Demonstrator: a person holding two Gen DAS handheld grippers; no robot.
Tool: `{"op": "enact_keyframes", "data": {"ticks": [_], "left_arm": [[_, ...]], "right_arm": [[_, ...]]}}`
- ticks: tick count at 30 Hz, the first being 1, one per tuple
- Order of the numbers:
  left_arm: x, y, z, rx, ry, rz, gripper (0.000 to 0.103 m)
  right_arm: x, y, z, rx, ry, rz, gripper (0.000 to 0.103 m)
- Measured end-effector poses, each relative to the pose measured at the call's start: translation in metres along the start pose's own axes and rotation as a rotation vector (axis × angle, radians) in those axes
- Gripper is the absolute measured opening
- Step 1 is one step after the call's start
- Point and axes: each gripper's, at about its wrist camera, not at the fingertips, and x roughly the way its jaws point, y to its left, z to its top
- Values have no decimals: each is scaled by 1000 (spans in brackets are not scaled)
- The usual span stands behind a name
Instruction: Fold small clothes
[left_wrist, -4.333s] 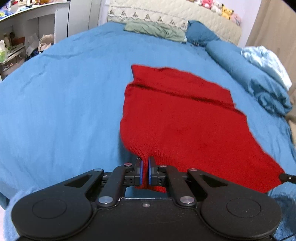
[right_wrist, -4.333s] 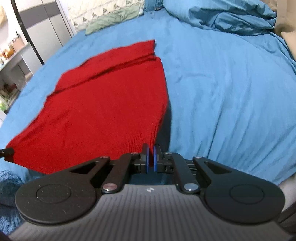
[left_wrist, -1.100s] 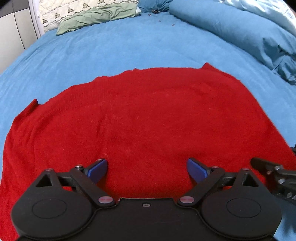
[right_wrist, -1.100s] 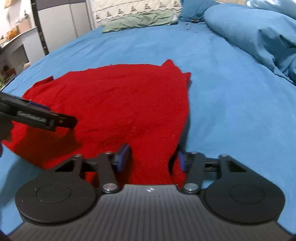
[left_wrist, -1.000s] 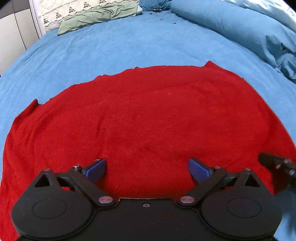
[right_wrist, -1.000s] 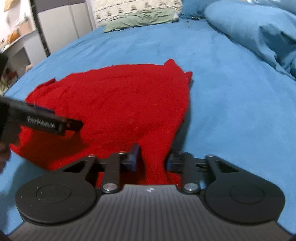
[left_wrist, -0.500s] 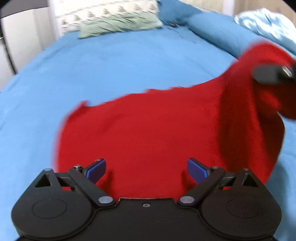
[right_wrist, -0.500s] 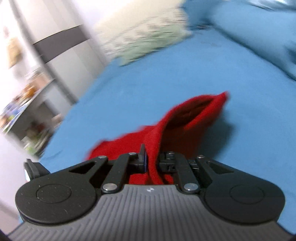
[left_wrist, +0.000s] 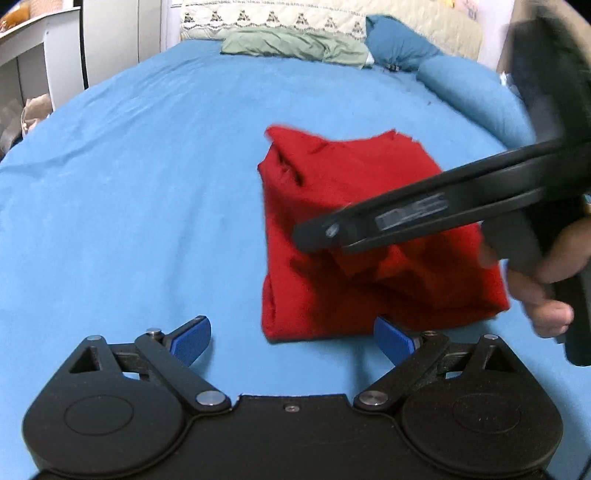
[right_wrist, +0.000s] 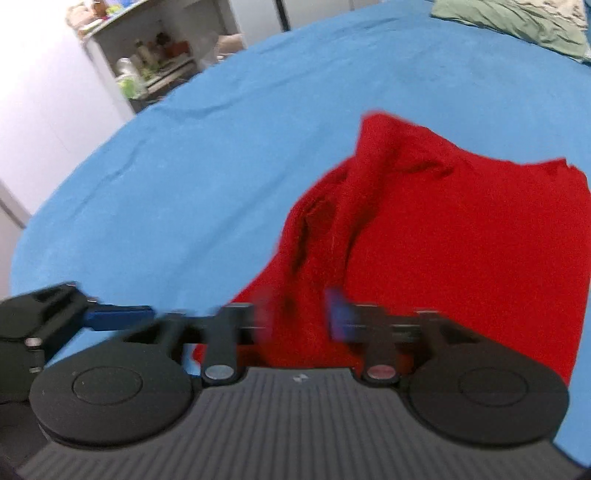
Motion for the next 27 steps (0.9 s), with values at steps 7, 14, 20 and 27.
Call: {"op": "enact_keyframes", "data": {"ticks": [7, 14, 20, 27], "left_arm": [[-6, -1, 1, -61, -67, -51, 97], [5, 2, 11, -145, -67, -29, 97], [11, 10, 16, -185, -53, -18, 97], [14, 10, 16, -176, -52, -12, 97]], "right_arm": [[-108, -31, -43, 41, -291, -184, 100], [-104, -36, -149, 58, -256, -385, 98], [-80, -29, -168, 133, -286, -424, 93], [-64, -28, -161, 120, -274, -467, 88]]}}
